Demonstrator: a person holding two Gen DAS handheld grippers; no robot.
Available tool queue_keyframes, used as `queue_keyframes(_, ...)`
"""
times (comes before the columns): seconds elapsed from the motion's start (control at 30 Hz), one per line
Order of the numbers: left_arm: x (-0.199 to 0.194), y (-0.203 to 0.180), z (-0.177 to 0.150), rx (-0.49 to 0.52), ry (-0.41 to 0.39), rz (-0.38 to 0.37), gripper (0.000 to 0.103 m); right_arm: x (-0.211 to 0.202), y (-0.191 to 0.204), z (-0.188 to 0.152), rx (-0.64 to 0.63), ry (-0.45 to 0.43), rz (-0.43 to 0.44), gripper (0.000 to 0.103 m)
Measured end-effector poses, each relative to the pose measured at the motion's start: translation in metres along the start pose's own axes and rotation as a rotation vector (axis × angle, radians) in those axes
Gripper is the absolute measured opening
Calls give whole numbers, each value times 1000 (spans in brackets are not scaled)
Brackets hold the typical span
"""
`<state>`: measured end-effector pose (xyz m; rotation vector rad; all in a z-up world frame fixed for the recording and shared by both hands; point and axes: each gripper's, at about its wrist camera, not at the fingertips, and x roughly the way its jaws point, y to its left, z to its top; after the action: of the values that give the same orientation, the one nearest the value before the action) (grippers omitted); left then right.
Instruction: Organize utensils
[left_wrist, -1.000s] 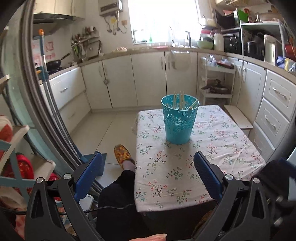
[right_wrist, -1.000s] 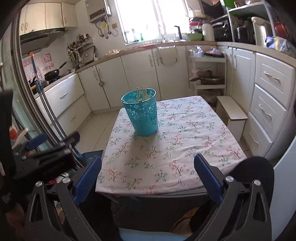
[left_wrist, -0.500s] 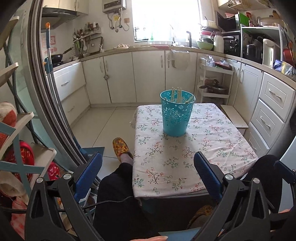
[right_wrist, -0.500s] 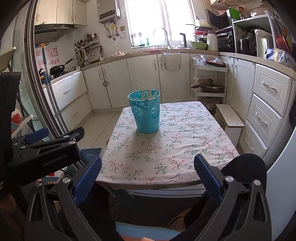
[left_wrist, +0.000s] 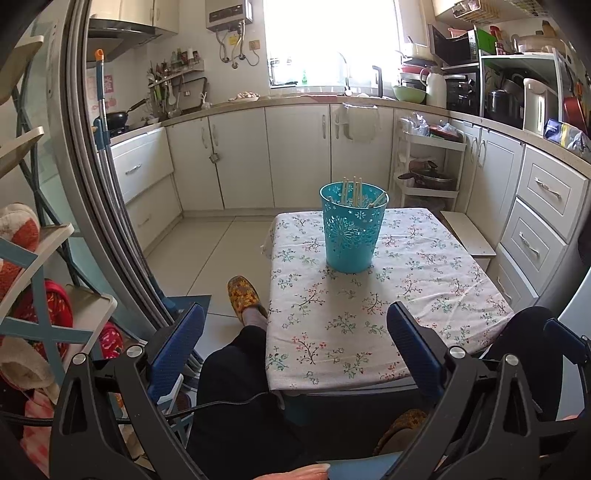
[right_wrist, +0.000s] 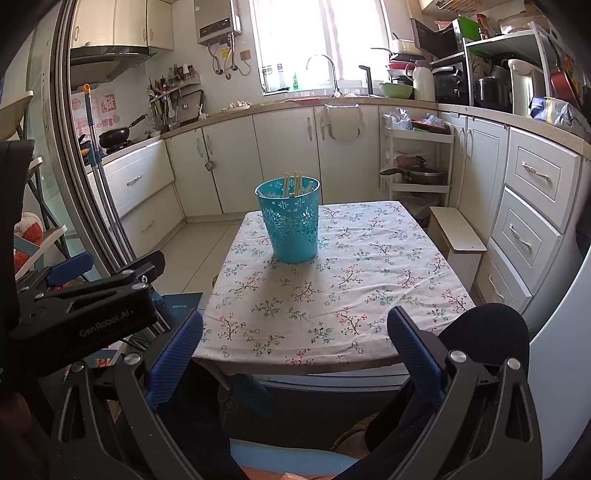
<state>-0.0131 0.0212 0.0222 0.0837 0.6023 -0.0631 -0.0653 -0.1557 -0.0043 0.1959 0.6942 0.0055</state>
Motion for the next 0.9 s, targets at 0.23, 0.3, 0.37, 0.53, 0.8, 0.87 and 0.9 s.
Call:
queue_keyframes(0.23, -4, -1, -1, 2, -5, 2, 95, 0, 0, 0, 0, -1, -1, 96)
queue_keyframes(0.3, -6, -1, 0, 2, -7, 2, 95, -1, 0, -1, -1, -1, -1, 96)
queue_keyframes(0.37, -6, -1, 1, 2, -10, 4, 95, -1, 0, -1, -2, -1, -2, 96)
queue_keyframes(0.53, -8, -1, 2, 1, -13, 4, 95, -4, -2, -2, -5, -1, -3, 96)
queue_keyframes(0.8, -9, -1, 2, 1, -14, 6, 95, -6, -2, -4, -6, -1, -5, 96)
queue_keyframes(0.87, -9, -1, 2, 1, -15, 6, 95, -6, -3, -4, -7, -2, -5, 96)
queue_keyframes(0.9, -9, -1, 2, 0, -15, 6, 95, -6, -2, -4, -7, -2, -5, 96)
